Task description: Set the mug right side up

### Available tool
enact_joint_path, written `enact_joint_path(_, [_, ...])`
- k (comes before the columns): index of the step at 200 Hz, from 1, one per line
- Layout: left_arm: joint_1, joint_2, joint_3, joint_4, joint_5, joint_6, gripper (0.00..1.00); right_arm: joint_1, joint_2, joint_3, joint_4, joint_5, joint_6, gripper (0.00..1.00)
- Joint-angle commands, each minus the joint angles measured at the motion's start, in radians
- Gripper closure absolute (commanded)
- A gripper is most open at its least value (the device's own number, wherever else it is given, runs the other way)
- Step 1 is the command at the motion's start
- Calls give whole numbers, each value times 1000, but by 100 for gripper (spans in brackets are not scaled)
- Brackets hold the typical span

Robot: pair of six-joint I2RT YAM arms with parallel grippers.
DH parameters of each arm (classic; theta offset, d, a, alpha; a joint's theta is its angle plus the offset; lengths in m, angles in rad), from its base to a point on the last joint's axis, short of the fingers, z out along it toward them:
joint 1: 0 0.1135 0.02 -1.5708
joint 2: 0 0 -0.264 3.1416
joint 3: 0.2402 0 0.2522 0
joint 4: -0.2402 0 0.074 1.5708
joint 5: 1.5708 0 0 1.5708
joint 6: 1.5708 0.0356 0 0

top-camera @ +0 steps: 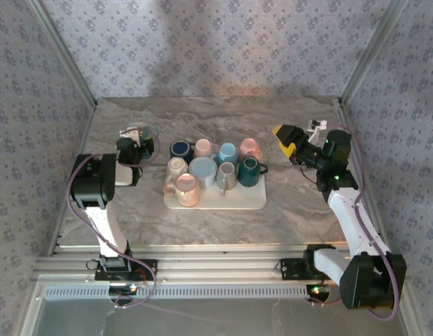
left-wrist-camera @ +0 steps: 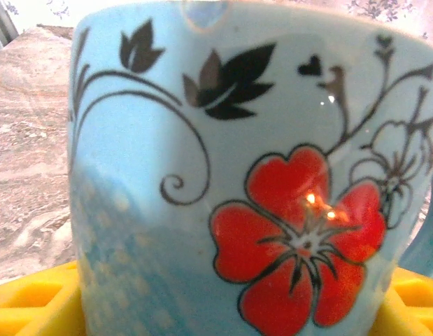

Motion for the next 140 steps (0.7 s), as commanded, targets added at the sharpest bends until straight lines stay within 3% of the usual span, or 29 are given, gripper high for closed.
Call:
enact_joint_path(1, [21, -50, -1, 117, 36, -52, 35, -6, -22, 32, -21, 12, -5, 8])
enact_joint_path(121, [11, -40, 102, -55, 70, -18, 34, -7, -25, 54, -41, 43, -6, 8])
enact_joint_path(140, [11, -41, 153, -167, 73, -15, 33, -10, -8, 65, -28, 38, -5, 8])
